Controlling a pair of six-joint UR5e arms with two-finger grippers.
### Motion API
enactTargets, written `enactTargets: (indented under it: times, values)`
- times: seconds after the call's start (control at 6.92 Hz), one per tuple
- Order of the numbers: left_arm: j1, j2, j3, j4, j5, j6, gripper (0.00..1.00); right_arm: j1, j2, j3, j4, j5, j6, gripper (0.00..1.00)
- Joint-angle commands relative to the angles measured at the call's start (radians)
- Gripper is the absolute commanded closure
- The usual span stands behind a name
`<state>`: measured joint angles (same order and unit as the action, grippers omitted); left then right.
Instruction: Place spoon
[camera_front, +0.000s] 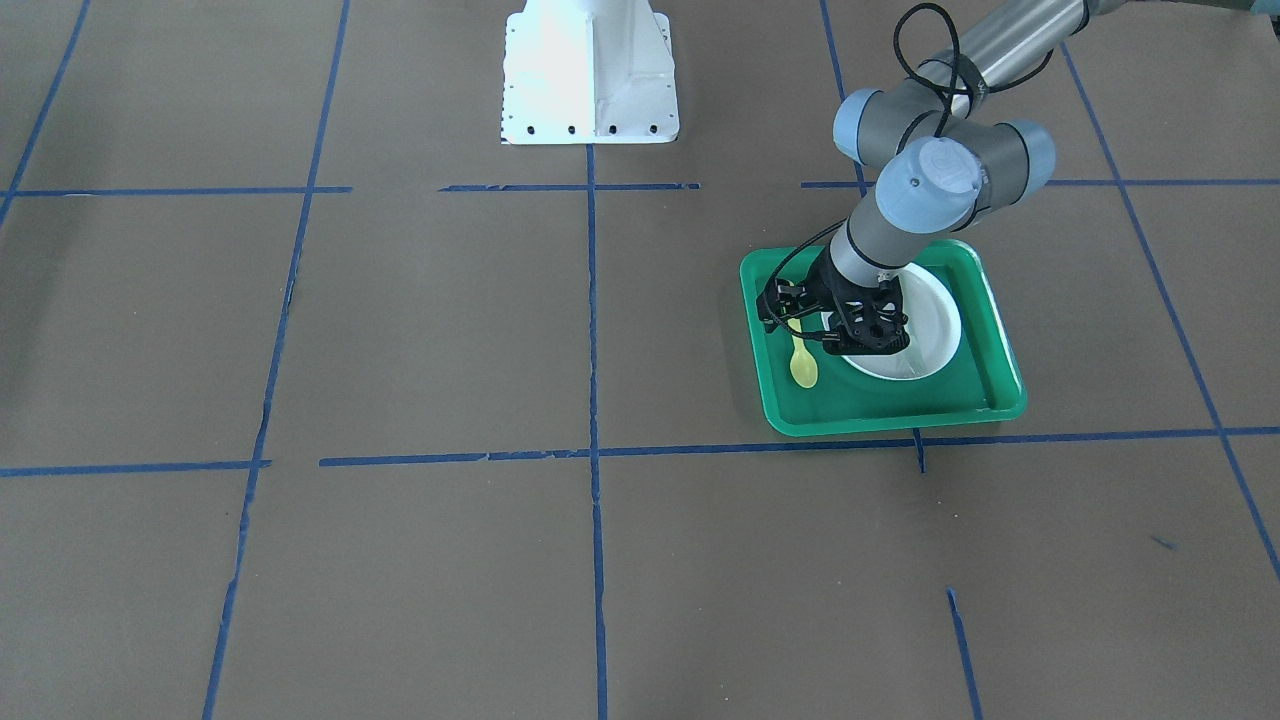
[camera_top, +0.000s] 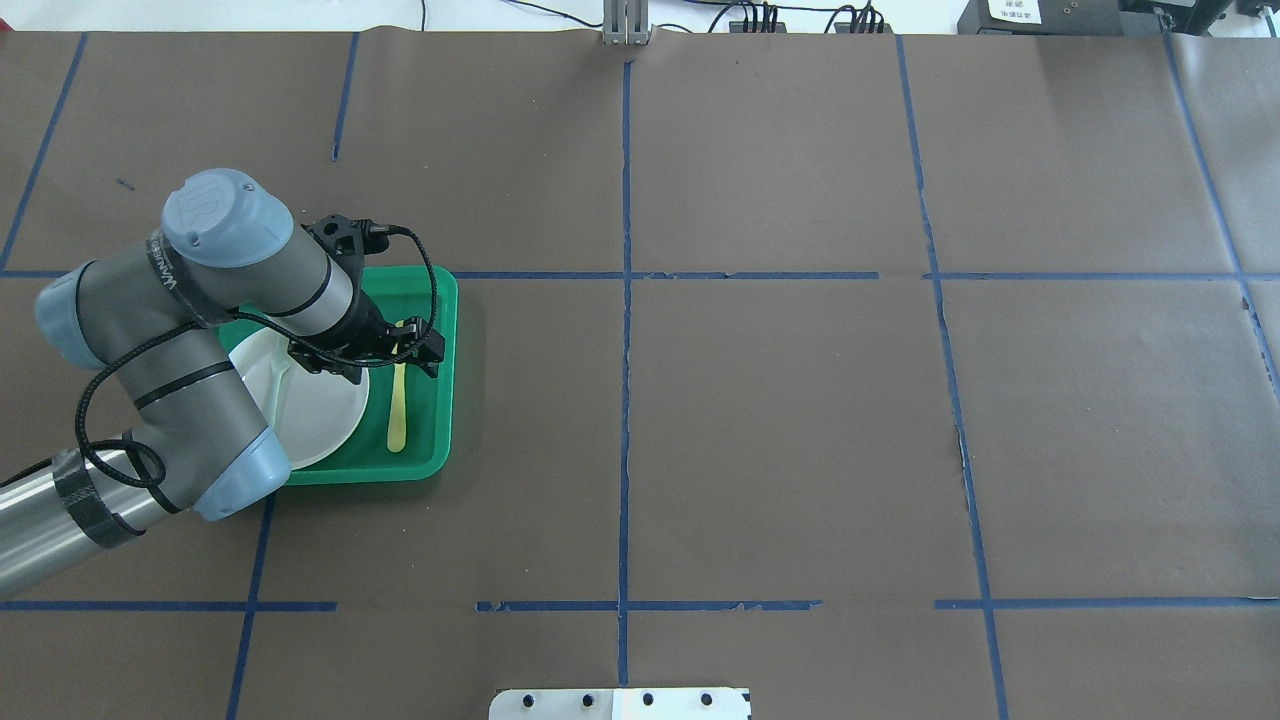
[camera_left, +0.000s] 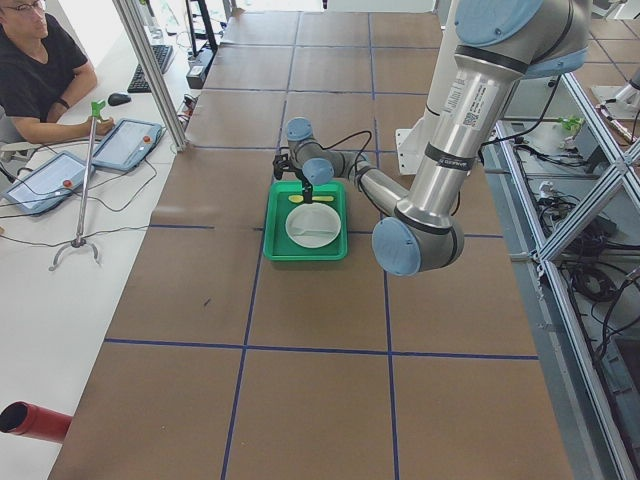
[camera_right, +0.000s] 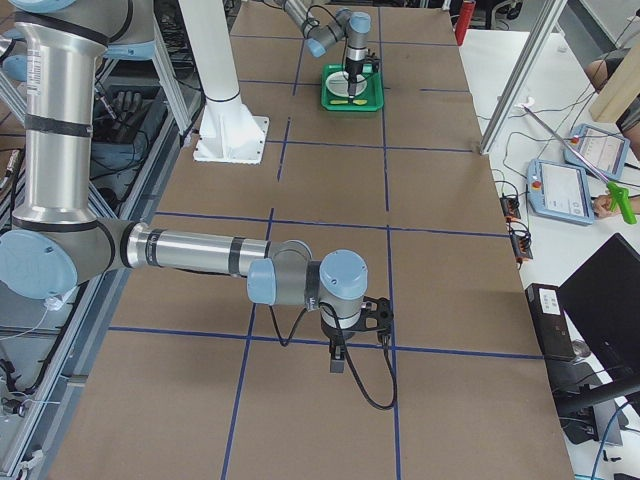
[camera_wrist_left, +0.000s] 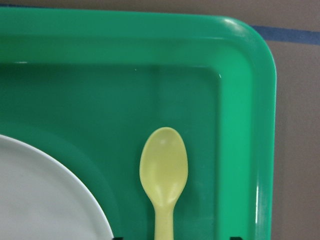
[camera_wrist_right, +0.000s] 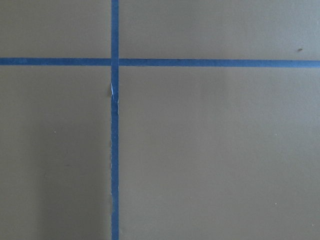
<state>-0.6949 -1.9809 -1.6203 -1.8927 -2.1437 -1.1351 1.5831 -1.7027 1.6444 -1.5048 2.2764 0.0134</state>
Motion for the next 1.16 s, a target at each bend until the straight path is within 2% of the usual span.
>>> enactTargets:
  times: [0.0, 0.29, 0.43, 0.72, 1.01]
  values:
    - [-0.023, 0.001, -0.025, 0.004, 0.002, 0.001, 0.0, 0.0, 0.0, 0.0, 0.0, 0.0, 0.0, 0.0]
    - [-0.122, 0.002, -0.103, 0.041, -0.002, 0.064, 0.0, 0.0, 0.0, 0.0, 0.001, 0.0, 0.0, 0.0]
    - [-0.171, 0.001, -0.166, 0.146, -0.004, 0.134, 0.0, 0.0, 0.0, 0.0, 0.0, 0.0, 0.0, 0.0]
    - [-0.37, 0.002, -0.281, 0.31, -0.008, 0.382, 0.0, 0.0, 0.0, 0.0, 0.0, 0.0, 0.0, 0.0]
    - [-0.542, 0.059, -0.294, 0.419, -0.012, 0.691, 0.0, 0.0, 0.0, 0.0, 0.001, 0.0, 0.0, 0.0]
